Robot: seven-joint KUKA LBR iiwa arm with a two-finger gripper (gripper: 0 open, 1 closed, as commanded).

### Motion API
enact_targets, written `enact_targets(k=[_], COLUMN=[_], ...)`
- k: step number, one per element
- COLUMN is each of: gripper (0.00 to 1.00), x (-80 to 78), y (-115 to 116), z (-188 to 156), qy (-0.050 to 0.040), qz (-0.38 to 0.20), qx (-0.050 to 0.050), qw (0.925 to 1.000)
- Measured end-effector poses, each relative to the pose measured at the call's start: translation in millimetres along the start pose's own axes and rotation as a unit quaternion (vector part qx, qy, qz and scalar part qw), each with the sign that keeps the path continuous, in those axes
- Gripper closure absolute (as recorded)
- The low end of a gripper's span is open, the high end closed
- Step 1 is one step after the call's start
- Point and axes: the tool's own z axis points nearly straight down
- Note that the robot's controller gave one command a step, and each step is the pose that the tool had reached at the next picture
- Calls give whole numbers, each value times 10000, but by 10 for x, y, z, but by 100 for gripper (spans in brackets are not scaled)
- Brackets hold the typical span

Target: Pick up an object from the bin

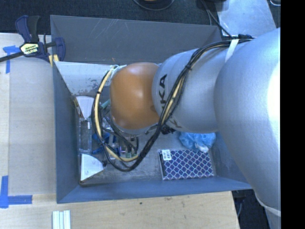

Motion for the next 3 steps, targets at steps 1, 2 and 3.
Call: enact_targets(k=[1, 2, 3], gripper=[0, 0, 0], x=[-23, -437, -387], y=[-9, 150, 119], z=[-46, 573, 600], qy=[-39, -34, -42], qz=[19, 167, -42], qx=[-10, 8, -9], qw=[10000, 9999, 10000])
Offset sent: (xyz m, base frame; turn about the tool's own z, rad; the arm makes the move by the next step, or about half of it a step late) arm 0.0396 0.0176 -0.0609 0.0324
